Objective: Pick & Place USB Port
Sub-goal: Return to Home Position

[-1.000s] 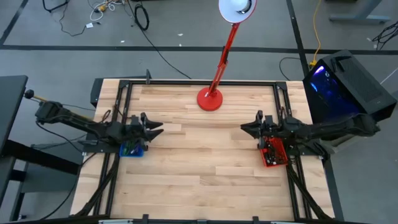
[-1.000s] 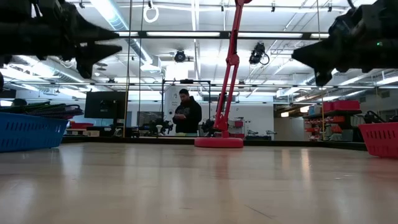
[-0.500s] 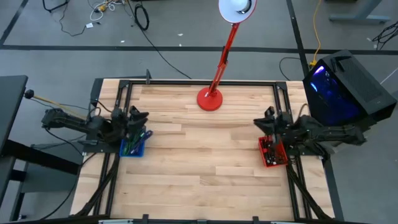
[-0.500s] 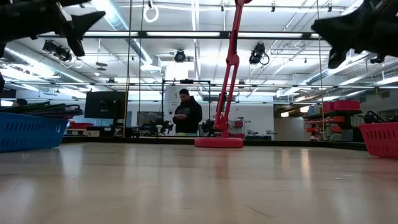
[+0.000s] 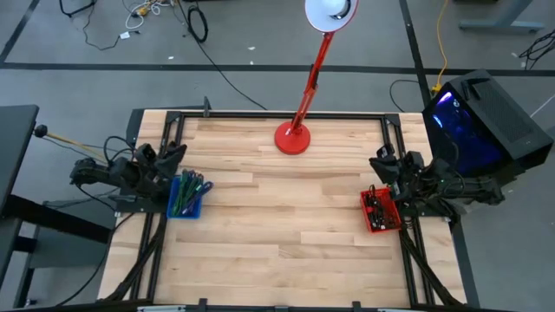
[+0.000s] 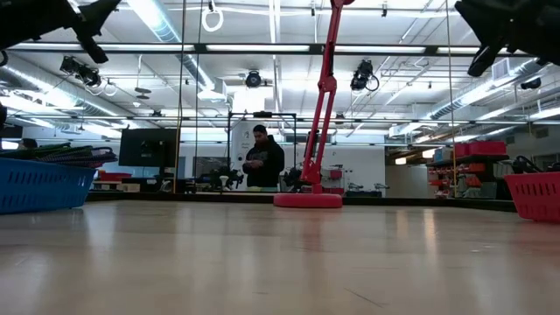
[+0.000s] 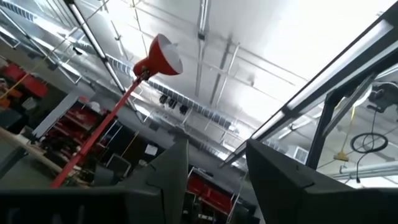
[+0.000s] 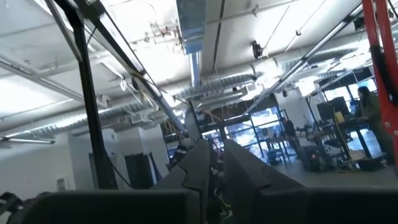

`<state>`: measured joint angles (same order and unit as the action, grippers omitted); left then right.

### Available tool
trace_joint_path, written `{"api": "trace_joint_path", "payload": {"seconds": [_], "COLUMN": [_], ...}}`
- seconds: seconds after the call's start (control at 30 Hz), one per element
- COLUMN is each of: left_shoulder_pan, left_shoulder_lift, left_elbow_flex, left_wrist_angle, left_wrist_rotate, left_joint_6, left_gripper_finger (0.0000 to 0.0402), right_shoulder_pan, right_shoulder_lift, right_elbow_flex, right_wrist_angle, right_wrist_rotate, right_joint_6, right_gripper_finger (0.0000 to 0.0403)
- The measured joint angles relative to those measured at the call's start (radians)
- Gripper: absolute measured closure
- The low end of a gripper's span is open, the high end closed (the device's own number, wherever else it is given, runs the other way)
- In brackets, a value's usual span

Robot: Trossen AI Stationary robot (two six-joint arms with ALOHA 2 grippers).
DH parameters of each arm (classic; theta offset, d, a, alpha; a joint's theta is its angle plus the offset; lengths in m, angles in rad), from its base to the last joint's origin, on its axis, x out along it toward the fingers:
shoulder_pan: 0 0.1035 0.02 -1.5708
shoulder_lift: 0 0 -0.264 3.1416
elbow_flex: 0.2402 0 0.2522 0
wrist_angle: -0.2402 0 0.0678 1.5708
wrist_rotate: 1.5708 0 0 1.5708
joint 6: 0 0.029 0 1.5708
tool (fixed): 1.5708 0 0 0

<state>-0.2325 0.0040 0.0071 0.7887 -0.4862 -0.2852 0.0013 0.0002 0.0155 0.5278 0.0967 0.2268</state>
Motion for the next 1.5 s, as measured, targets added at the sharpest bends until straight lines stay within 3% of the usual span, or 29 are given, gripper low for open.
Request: {"api": "trace_joint_path", "payload": {"seconds": [0.3,0.53,0.77,1.0,1.33,1.5], "left_shoulder_pan": [0.0,0.0,0.0,0.0,0.0,0.0], "left_shoulder_lift": [0.0,0.0,0.0,0.0,0.0,0.0], "left_elbow_flex": [0.0,0.0,0.0,0.0,0.0,0.0], "left_wrist_angle": [-0.009,-0.008,-0.008,-0.009,-0.009,-0.009], "left_wrist_rotate": [-0.009,-0.01,-0.01,-0.01,-0.01,-0.01], "left_joint_6": [0.003,0.002,0.001,0.001,0.0,0.001], "left_gripper_finger": [0.0234,0.0234,0.0234,0.0234,0.0234,0.0234], "right_shoulder_pan": [0.0,0.0,0.0,0.0,0.0,0.0], "right_shoulder_lift": [0.004,0.01,0.011,0.011,0.011,0.011], "right_elbow_flex": [0.0,0.0,0.0,0.0,0.0,0.0], "right_wrist_angle": [-0.018,-0.093,-0.212,-0.314,-0.367,-0.367], "right_wrist_rotate": [0.002,0.348,0.498,0.481,0.168,0.125], "right_joint_6": [-0.004,-0.106,-0.337,-0.366,-0.286,-0.228], "right_gripper_finger": [0.035,0.035,0.035,0.035,0.035,0.035]}}
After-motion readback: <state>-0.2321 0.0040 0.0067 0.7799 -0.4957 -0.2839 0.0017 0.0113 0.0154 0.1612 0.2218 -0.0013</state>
